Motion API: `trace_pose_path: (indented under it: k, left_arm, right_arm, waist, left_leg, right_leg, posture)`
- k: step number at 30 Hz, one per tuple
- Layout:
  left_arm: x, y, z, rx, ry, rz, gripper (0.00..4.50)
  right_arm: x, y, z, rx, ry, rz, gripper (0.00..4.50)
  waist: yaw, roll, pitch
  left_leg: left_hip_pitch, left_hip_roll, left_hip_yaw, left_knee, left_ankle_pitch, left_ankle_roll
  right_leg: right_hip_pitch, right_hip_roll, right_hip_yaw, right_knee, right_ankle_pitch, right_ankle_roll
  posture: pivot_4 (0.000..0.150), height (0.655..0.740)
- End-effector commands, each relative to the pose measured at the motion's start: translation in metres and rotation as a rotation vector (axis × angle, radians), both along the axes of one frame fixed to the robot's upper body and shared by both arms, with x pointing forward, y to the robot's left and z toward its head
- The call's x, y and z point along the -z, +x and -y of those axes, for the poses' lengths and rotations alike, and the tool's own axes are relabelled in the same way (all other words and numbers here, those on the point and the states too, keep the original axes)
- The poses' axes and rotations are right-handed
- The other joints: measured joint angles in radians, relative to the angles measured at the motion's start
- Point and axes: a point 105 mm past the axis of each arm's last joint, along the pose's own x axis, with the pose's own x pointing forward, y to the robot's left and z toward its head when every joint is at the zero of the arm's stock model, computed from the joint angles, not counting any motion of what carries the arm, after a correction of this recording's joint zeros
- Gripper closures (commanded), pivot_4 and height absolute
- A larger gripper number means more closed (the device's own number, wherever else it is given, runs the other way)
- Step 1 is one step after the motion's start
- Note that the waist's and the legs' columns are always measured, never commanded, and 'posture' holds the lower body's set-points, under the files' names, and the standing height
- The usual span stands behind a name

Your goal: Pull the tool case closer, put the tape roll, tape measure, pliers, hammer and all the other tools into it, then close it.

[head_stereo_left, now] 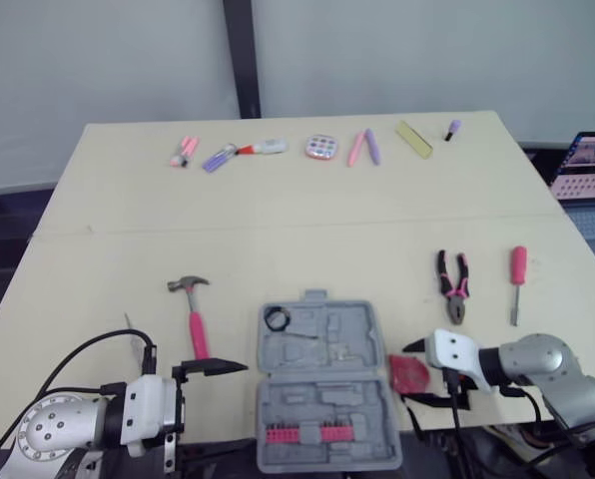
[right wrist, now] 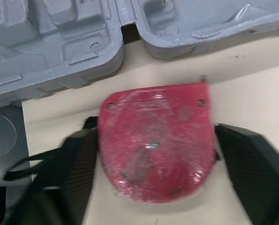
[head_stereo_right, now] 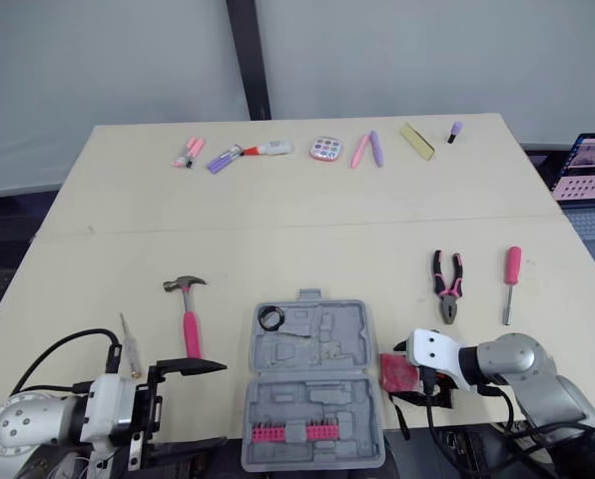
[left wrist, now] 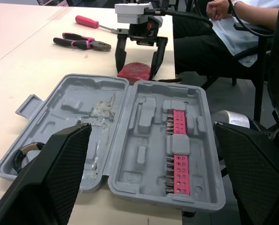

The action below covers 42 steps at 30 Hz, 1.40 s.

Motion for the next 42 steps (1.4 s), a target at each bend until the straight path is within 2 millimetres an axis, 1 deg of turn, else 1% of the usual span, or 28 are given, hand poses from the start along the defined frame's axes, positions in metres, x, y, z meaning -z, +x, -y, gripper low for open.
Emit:
trace_pose_path:
  k: [1,7,11,13,15,18,19,21,22,24,25,26,29,34,42]
  left_arm:
    - [-0.007,-0.002,0.005,0.024,-0.006,0.029,0.00]
    - [-0.007,0.001,0.006,0.000,-0.026,0.019,0.00]
    - [-0.008,0.009,0.000,-0.065,-0.057,0.005,0.00]
    - [-0.007,0.012,-0.005,-0.075,-0.052,0.005,0.00]
    - [-0.007,0.015,-0.009,-0.092,-0.051,0.006,0.00]
    - [-0.007,0.022,-0.018,-0.129,-0.042,0.022,0.00]
    - [-0.007,0.024,-0.019,-0.134,-0.041,0.026,0.00]
    - [-0.007,0.027,-0.020,-0.140,-0.040,0.034,0.00]
    - [-0.006,0.027,-0.020,-0.141,-0.037,0.035,0.00]
    - [-0.005,0.026,-0.021,-0.144,-0.033,0.036,0.00]
    - [-0.005,0.027,-0.021,-0.144,-0.032,0.036,0.00]
    - [-0.004,0.027,-0.021,-0.146,-0.029,0.037,0.00]
    - [-0.005,0.024,-0.020,-0.152,-0.033,0.039,0.00]
    - [-0.004,0.021,-0.021,-0.153,-0.023,0.036,0.00]
    - [-0.003,0.020,-0.019,-0.153,-0.020,0.037,0.00]
  right_arm:
    - [-0.003,0.002,-0.002,-0.004,0.011,0.016,1.53]
    - [-0.008,0.005,-0.003,0.007,0.010,0.022,1.53]
    - [-0.043,0.017,-0.005,-0.009,-0.040,0.007,1.53]
    - [-0.063,0.025,-0.015,-0.028,-0.053,-0.002,1.53]
    - [-0.075,0.028,-0.023,-0.042,-0.084,-0.031,1.53]
    - [-0.099,0.038,-0.041,-0.087,-0.140,-0.032,1.53]
    - [-0.103,0.041,-0.044,-0.098,-0.151,-0.029,1.53]
    - [-0.105,0.049,-0.050,-0.099,-0.204,-0.030,1.53]
    - [-0.105,0.051,-0.057,-0.116,-0.225,-0.039,1.53]
    - [-0.107,0.053,-0.069,-0.143,-0.233,-0.048,1.53]
    - [-0.107,0.054,-0.071,-0.148,-0.235,-0.053,1.53]
    - [-0.106,0.056,-0.075,-0.152,-0.251,-0.053,1.53]
    - [-0.095,0.064,-0.095,-0.210,-0.295,-0.021,1.53]
    - [-0.082,0.073,-0.101,-0.233,-0.358,0.007,1.53]
    - [-0.074,0.077,-0.107,-0.249,-0.395,0.020,1.53]
  waist:
    - [0.000,0.000,0.000]
    - [0.000,0.000,0.000]
    - [-0.001,0.001,0.001]
    - [-0.004,0.002,0.001]
    - [-0.004,0.002,0.001]
    - [-0.004,0.002,0.001]
    - [-0.004,0.002,0.001]
    - [-0.001,0.002,0.001]
    - [-0.003,0.001,0.001]
    - [-0.006,0.001,0.001]
    - [-0.006,0.001,0.001]
    - [-0.004,0.001,0.001]
    - [-0.014,0.001,0.001]
    - [-0.023,0.001,0.002]
    - [-0.028,0.001,0.002]
  left_leg:
    - [0.000,0.000,0.000,0.000,0.000,0.000]
    - [0.000,0.000,0.000,0.000,0.000,0.000]
    - [0.000,0.000,0.000,0.000,0.000,0.000]
    - [0.000,0.000,0.000,0.000,0.000,0.000]
    - [0.000,0.001,0.000,0.000,0.000,-0.001]
    - [-0.001,0.001,0.000,-0.001,0.000,-0.001]
    - [-0.002,0.001,0.000,-0.001,0.000,-0.001]
    - [-0.002,0.001,0.000,0.000,0.000,0.000]
    - [-0.002,0.001,-0.001,0.000,0.000,0.000]
    - [-0.002,0.001,-0.001,0.000,0.000,0.000]
    - [-0.002,0.001,-0.001,0.000,0.000,-0.001]
    - [-0.002,0.001,-0.001,-0.001,0.000,-0.001]
    - [-0.003,0.001,-0.001,0.000,0.000,-0.001]
    - [-0.003,0.001,-0.001,0.000,0.000,-0.001]
    - [-0.003,0.001,-0.001,-0.001,0.001,-0.001]
  right_leg:
    - [0.000,0.000,0.000,0.000,0.000,0.000]
    - [0.000,0.000,0.000,0.000,0.000,0.000]
    - [0.000,0.000,0.000,0.000,0.000,0.000]
    - [-0.001,0.000,0.000,0.000,0.000,0.000]
    - [-0.001,0.000,0.000,0.001,0.000,0.000]
    - [-0.001,0.000,-0.001,0.001,0.000,0.000]
    - [-0.002,0.000,-0.001,0.001,0.000,0.000]
    - [-0.002,0.000,-0.001,0.001,0.000,0.000]
    - [-0.001,0.000,-0.001,0.001,0.000,0.000]
    - [-0.002,0.000,-0.001,0.002,0.000,0.000]
    - [-0.002,0.000,-0.001,0.003,0.000,0.000]
    - [-0.002,0.000,-0.001,0.003,0.000,0.000]
    - [-0.003,0.000,-0.001,0.003,0.000,0.000]
    - [-0.003,0.000,-0.001,0.003,0.000,0.000]
    - [-0.003,0.000,-0.001,0.003,0.000,0.000]
  posture:
    - [0.150,0.7400]
    - [0.150,0.7400]
    - [0.150,0.7400]
    - [0.150,0.7400]
    - [0.150,0.7400]
    - [0.150,0.7400]
    - [0.150,0.7400]
    - [0.150,0.7400]
    - [0.150,0.7400]
    - [0.150,0.7400]
    - [0.150,0.7400]
    - [0.150,0.7400]
    - [0.150,0.7400]
    - [0.150,0.7400]
    - [0.150,0.7400]
